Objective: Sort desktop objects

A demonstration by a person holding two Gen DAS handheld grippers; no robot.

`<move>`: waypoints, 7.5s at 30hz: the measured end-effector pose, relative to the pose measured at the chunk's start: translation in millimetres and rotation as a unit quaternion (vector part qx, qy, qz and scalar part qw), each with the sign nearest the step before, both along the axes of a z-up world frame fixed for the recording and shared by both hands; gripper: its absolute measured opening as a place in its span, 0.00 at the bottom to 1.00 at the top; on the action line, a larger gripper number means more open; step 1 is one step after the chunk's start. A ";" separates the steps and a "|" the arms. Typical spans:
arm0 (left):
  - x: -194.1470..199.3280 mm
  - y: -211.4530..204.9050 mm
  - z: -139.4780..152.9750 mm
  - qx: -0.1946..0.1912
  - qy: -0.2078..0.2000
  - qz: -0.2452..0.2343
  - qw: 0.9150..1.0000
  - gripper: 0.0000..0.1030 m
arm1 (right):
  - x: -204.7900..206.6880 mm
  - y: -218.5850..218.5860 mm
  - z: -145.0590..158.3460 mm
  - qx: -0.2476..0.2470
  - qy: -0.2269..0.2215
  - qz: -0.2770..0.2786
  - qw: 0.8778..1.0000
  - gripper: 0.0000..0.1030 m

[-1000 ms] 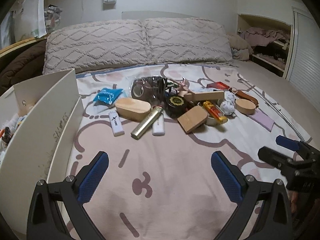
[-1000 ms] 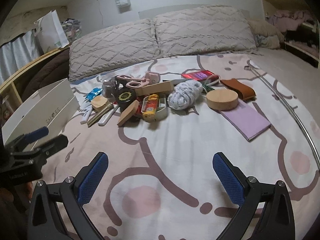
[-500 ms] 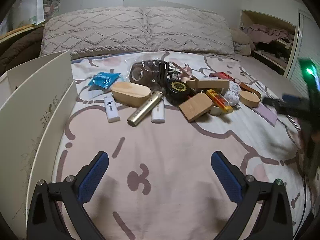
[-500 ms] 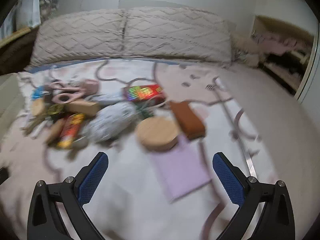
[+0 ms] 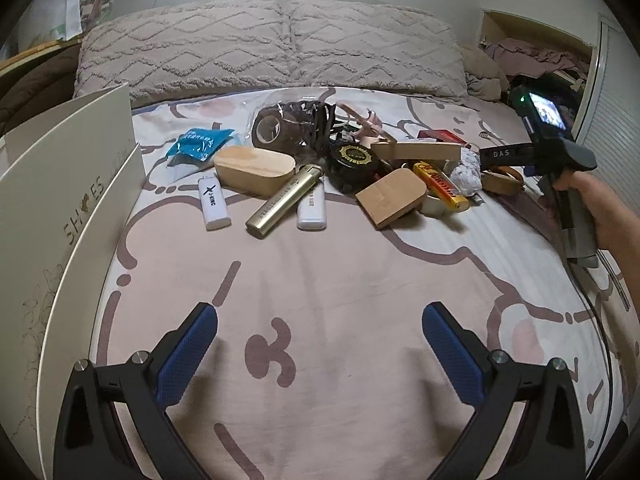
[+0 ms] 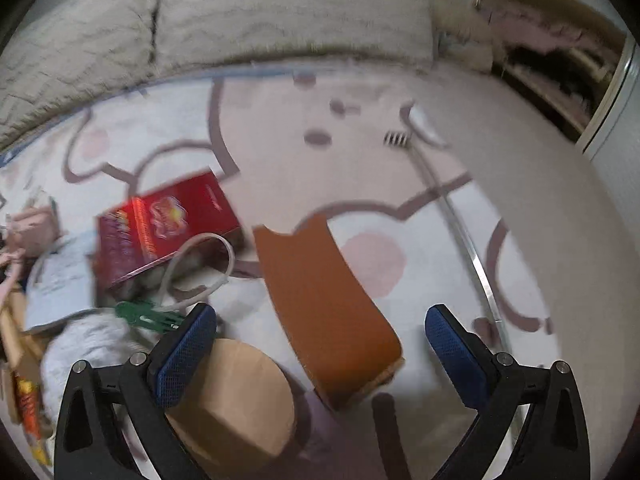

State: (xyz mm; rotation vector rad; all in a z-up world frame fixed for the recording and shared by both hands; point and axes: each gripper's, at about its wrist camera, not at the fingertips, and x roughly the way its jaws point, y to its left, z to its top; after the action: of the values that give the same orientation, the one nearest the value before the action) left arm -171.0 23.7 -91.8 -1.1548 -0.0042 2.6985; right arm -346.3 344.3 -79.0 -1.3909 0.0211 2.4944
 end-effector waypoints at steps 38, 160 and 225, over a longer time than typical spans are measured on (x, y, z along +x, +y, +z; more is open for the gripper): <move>-4.8 -8.0 -2.3 0.026 -0.019 0.006 0.999 1.00 | 148.2 -13.6 3.9 -0.208 0.118 0.080 0.968 1.00; 61.3 -26.2 -9.9 -0.085 -0.065 -0.065 0.992 1.00 | 151.7 -156.4 2.6 -0.371 0.021 0.423 0.827 1.00; 45.8 -18.3 -18.8 -0.041 -0.062 -0.044 0.996 1.00 | 182.4 -161.5 -7.8 -0.147 0.020 0.225 0.963 1.00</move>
State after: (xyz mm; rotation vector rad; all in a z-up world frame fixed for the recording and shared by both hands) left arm -125.2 5.4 -110.5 -1.3112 0.1367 2.5687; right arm -163.9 182.9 -86.9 -1.6089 0.0984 2.9939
